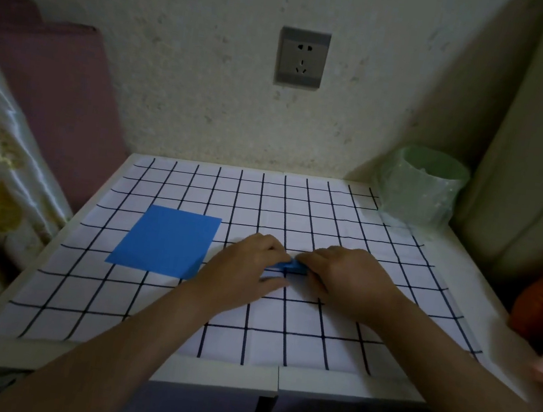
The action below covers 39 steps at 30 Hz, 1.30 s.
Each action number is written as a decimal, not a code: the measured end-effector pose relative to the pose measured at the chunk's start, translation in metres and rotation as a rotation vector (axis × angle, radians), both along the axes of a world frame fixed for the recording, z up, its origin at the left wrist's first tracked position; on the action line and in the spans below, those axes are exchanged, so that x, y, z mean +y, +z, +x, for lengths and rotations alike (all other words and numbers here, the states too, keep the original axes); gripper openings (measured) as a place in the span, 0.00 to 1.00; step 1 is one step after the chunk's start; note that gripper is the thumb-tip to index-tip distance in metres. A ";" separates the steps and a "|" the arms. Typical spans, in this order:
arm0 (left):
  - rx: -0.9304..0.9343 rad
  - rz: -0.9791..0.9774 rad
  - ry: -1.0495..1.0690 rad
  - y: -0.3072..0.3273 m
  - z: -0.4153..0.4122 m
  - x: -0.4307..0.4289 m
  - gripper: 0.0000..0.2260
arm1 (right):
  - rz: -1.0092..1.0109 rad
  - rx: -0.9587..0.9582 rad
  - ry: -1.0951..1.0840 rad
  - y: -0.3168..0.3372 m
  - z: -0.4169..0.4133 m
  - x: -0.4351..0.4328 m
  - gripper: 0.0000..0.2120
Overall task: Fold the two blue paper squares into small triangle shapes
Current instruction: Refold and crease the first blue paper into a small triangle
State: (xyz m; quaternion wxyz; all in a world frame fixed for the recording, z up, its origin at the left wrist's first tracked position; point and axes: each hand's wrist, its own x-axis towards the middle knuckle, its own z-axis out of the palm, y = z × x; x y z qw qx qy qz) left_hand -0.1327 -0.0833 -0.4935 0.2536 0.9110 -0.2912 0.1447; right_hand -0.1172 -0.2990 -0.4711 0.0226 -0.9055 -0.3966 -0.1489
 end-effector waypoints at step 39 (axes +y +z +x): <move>0.894 -0.975 0.221 0.035 -0.014 -0.011 0.08 | 1.079 1.134 -0.284 0.022 -0.010 0.012 0.05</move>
